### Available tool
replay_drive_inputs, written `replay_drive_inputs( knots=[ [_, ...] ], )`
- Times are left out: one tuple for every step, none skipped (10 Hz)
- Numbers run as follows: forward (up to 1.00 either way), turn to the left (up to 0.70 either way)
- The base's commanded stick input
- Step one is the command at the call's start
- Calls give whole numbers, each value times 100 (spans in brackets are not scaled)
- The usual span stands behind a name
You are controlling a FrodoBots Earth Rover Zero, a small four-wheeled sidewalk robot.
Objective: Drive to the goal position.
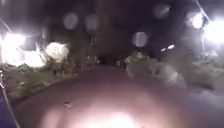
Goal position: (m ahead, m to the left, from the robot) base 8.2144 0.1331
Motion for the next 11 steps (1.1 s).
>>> replay_drive_inputs(
  knots=[
    [50,2],
    [50,0],
    [50,0],
    [50,0],
    [50,0],
    [50,0],
    [50,0],
    [50,0],
    [50,0],
    [50,0],
    [50,0]
  ],
)
